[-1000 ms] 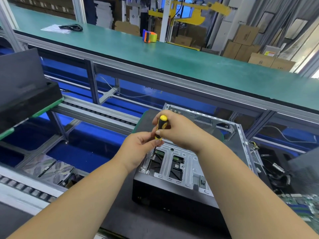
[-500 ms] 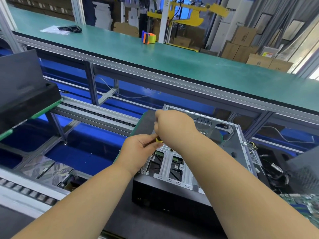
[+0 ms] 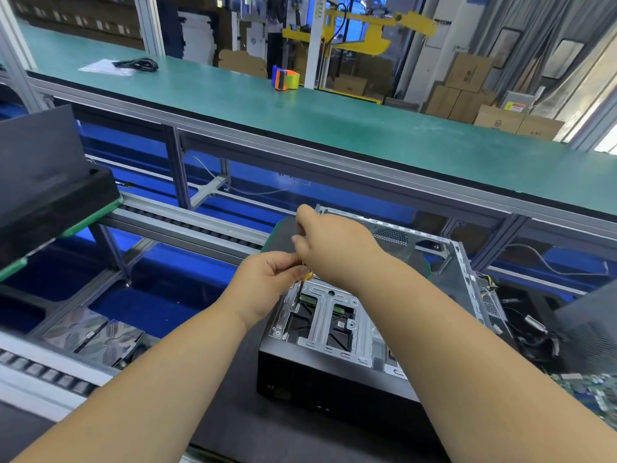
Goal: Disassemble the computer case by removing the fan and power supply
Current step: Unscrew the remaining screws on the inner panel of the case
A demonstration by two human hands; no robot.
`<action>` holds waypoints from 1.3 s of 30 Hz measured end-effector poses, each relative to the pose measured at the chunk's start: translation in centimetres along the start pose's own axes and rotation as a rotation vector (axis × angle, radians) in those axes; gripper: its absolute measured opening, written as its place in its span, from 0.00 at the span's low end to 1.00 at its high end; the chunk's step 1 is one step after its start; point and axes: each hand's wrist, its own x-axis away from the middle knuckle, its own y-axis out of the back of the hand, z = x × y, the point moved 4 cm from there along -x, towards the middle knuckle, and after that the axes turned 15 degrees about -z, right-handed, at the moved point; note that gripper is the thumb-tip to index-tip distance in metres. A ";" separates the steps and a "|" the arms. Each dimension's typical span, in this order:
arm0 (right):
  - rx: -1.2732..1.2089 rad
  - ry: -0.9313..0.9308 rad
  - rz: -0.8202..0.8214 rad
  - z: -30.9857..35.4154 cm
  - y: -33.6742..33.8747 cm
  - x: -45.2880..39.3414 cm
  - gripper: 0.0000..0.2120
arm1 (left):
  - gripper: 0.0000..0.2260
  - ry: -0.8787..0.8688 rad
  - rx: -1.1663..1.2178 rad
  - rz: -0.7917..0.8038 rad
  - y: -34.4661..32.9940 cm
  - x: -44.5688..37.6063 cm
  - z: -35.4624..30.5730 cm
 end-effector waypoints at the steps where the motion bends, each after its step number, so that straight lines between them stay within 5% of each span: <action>1: -0.012 -0.017 -0.006 -0.1 0.1 0.2 0.08 | 0.08 -0.030 -0.038 0.007 0.0 0.0 -0.1; 7: 0.079 -0.189 -0.106 -1.2 1.0 1.1 0.22 | 0.10 -0.174 -0.117 -0.005 0.0 0.3 -0.6; 14: -0.121 -0.140 -0.015 -0.5 0.1 1.5 0.08 | 0.07 -0.114 -0.015 -0.105 -0.4 0.6 -0.8; 18: -0.192 -0.101 0.052 -0.4 0.6 1.6 0.04 | 0.07 -0.078 -0.026 -0.036 -0.6 0.5 -1.2; 22: -0.239 -0.074 0.094 -0.1 1.0 1.5 0.04 | 0.07 -0.031 -0.036 0.118 -0.9 0.8 -0.8; 28: -0.285 -0.089 0.068 -0.4 1.5 1.6 0.10 | 0.07 -0.008 -0.034 0.020 -0.2 0.5 0.1; 33: -0.057 -0.102 -0.119 -0.5 1.8 1.7 0.17 | 0.06 -0.039 -0.088 -0.034 -0.1 0.3 0.1; 39: -0.199 -0.136 -0.070 -0.4 1.8 1.3 0.08 | 0.07 -0.075 -0.149 -0.059 -0.6 0.2 -0.3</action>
